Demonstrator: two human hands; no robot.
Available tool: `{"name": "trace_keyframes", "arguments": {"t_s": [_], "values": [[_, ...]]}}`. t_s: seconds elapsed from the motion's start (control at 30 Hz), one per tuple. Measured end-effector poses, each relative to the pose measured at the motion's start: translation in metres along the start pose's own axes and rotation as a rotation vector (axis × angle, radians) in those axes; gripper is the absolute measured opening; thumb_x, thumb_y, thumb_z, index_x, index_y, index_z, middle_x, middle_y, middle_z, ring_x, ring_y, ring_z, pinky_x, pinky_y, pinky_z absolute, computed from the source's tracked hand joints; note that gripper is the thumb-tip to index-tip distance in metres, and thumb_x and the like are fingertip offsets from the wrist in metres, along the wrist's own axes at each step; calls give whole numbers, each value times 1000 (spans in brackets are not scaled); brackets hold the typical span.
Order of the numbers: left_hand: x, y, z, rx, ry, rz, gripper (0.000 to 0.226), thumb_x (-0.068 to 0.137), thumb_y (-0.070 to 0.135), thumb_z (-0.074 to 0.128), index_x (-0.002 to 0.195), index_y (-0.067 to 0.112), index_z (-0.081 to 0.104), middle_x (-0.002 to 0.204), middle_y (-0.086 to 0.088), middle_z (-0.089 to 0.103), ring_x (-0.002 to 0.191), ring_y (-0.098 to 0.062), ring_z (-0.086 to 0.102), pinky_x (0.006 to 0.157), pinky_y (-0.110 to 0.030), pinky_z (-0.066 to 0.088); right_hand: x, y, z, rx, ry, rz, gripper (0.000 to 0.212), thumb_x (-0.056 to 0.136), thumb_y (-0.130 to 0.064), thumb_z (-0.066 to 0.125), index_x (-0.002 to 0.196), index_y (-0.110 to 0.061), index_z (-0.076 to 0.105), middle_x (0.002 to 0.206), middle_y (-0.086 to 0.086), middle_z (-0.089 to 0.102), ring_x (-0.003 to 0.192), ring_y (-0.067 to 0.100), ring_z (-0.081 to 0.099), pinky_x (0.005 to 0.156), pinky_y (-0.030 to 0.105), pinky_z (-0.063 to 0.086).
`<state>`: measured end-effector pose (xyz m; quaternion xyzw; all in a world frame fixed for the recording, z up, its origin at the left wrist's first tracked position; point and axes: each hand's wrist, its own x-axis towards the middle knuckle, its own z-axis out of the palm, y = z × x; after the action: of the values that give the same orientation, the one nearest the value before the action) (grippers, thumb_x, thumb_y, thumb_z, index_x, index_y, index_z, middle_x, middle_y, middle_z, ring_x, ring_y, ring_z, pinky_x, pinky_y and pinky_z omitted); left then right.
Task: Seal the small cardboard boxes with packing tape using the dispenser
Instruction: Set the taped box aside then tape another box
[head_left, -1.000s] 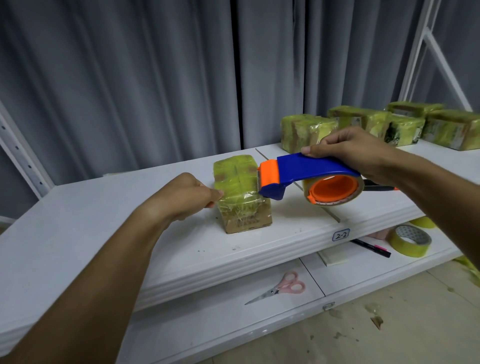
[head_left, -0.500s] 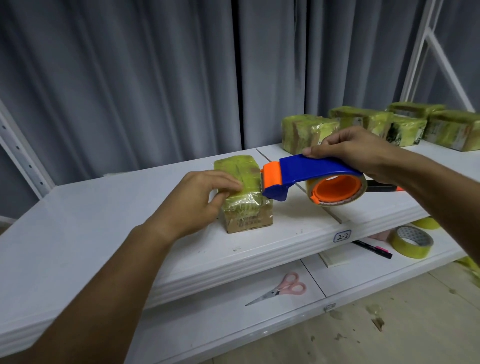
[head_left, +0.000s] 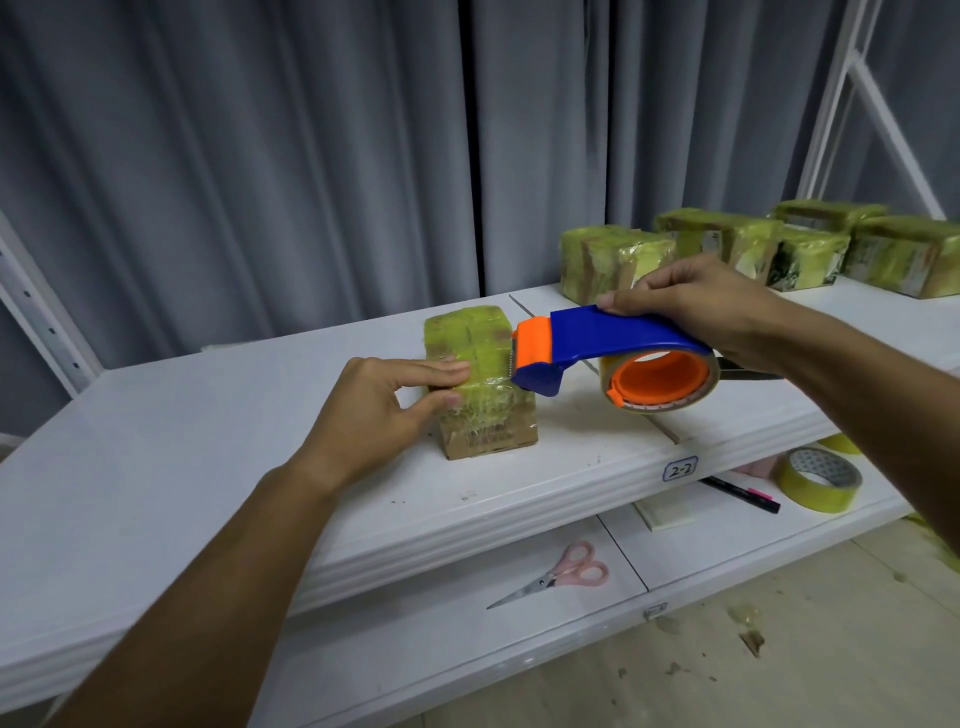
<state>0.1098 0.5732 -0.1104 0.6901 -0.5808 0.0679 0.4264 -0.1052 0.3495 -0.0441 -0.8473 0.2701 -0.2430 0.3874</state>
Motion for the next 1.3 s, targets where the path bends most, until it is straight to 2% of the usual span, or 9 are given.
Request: {"name": "trace_keyframes", "arguments": {"t_s": [0.13,0.23,0.3,0.47,0.6,0.77,1.0,1.1,1.3], "values": [[11,14,-6,157,-34,-21,22,82,18,79,103,26,81,104,20,75,105,9,65,103,-24,49,-2,3,-1,8,15,1,62,59,-67,69,87,-11,76,76,5,74,73,22,69,71,35,52],[24,34,-3,355,-87,4,19,83,33,75,100,26,81,104,14,76,105,-8,68,96,-36,54,-2,6,-2,14,26,11,65,57,-68,69,89,-11,76,77,5,75,73,22,69,71,36,52],[29,47,5,413,-135,69,20,86,28,68,102,27,79,104,9,76,102,-16,67,91,-36,54,-3,7,-3,14,30,17,65,56,-68,69,88,-12,76,75,3,75,71,20,70,70,35,53],[27,52,28,350,-85,62,28,89,17,68,110,33,76,99,8,75,89,-19,62,75,-27,46,-2,9,-2,21,49,15,62,58,-67,69,86,-12,76,72,1,74,70,19,70,69,34,52],[25,39,29,314,2,-14,23,87,23,77,109,29,78,102,5,78,95,-23,68,85,-37,55,3,9,4,23,66,10,53,72,-61,74,88,-11,76,76,3,75,78,24,72,75,39,56],[24,32,32,313,33,-18,19,85,21,77,103,28,80,100,9,78,95,-21,71,87,-41,55,5,8,5,19,74,15,43,77,-58,75,82,-15,76,68,-3,73,67,14,69,67,31,53],[26,32,39,400,64,-22,11,82,34,75,92,32,72,93,14,72,86,-19,63,74,-35,51,0,9,5,17,85,11,40,79,-57,74,82,-17,75,65,-9,72,57,4,68,55,21,47],[25,30,41,402,72,13,11,85,32,74,96,33,70,94,15,70,85,-19,60,69,-32,45,-1,9,5,20,86,10,40,80,-57,74,81,-18,75,65,-9,72,57,2,68,55,21,46],[20,25,38,334,69,60,17,89,27,75,105,30,76,100,13,73,90,-20,65,76,-39,52,-4,6,2,2,59,0,44,77,-61,73,81,-18,74,66,-10,72,61,1,69,51,16,46]]}}
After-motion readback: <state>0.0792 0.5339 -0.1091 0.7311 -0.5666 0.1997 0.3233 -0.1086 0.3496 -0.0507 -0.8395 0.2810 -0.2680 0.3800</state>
